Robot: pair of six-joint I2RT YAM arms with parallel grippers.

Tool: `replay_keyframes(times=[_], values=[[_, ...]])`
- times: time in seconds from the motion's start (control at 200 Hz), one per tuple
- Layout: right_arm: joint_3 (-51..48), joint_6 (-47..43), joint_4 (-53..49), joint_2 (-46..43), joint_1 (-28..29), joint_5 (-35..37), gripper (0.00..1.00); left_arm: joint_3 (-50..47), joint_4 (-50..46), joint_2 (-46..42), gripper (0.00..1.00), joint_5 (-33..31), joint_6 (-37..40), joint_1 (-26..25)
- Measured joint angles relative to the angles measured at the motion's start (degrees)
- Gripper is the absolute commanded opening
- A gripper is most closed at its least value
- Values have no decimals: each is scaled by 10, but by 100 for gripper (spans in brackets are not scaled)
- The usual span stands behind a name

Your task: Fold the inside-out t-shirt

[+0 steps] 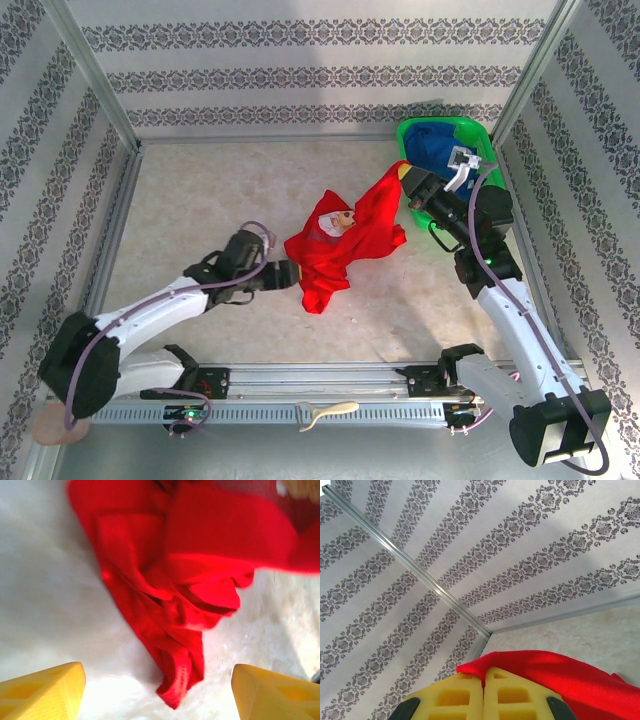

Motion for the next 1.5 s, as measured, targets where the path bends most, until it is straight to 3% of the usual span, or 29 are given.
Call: replay_keyframes(times=[0.14,0.295,0.525,0.849,1.219,1.504], values=[[-2,0,0,0,0,2,0,34,34,91,76,-40,-25,-81],[-2,0,0,0,0,2,0,58,71,149,76,-105,-91,-129],[-2,0,0,0,0,2,0,63,112,181,64,-201,-215,-136],[-5,0,1,0,0,3,0,106,120,208,40,-247,-273,-141],[-6,0,4,2,0,6,0,113,120,240,48,-280,-316,-193],[-6,0,5,2,0,6,0,119,119,258,48,-290,-329,-193]])
